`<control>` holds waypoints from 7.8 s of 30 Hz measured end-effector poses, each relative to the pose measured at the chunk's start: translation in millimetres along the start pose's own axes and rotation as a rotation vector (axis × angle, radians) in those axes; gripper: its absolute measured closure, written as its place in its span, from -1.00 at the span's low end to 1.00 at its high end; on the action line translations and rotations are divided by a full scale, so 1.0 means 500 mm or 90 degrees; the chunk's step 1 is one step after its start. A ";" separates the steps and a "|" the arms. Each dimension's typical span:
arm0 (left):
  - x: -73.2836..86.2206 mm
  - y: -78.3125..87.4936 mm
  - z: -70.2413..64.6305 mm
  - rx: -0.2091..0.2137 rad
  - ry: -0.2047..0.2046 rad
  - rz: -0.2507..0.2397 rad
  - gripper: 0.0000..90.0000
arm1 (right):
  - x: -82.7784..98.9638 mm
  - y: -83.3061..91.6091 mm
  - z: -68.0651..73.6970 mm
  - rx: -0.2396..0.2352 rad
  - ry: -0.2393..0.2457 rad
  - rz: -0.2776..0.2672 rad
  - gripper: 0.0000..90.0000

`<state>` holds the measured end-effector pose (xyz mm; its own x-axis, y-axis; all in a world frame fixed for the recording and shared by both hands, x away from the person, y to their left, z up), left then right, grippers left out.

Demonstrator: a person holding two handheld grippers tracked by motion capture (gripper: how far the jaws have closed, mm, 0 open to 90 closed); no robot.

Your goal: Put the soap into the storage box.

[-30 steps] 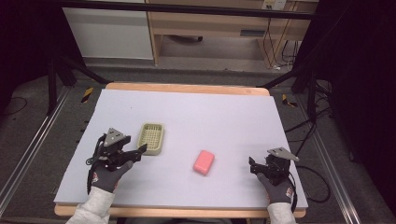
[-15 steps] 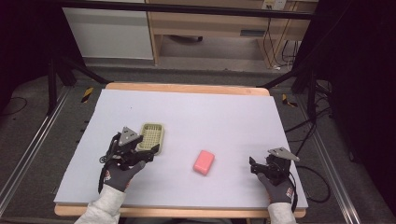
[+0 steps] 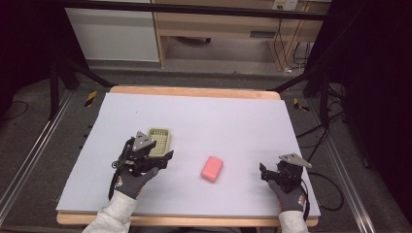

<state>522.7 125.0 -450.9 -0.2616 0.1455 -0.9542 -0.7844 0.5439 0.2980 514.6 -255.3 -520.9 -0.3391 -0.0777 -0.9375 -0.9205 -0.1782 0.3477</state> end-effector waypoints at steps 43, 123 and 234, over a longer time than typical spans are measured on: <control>-0.009 -0.080 -0.114 0.063 -0.029 0.027 -0.46 | -0.004 0.002 -0.002 0.005 0.001 -0.008 -0.80; 0.098 -0.213 -0.253 0.090 -0.041 0.112 -0.55 | 0.001 0.000 0.002 -0.005 -0.002 0.002 -0.80; -0.002 -0.116 -0.121 0.067 -0.043 0.114 -0.17 | -0.002 0.004 0.002 -0.004 -0.007 -0.003 -0.80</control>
<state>534.3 43.3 -465.7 -0.3498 0.3003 -0.8874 -0.6656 0.5869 0.4610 512.9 -254.8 -519.2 -0.3365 -0.0665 -0.9393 -0.9209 -0.1854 0.3430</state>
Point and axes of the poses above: each handheld gripper's, and its own axes: y roughly backward along the jaws, x roughly out of its underside, z roughly to its left, the point moved 9 cm from there along -y, roughly forward along the jaws, and after that the axes turned 15 degrees about -z, right-handed, at the moved point
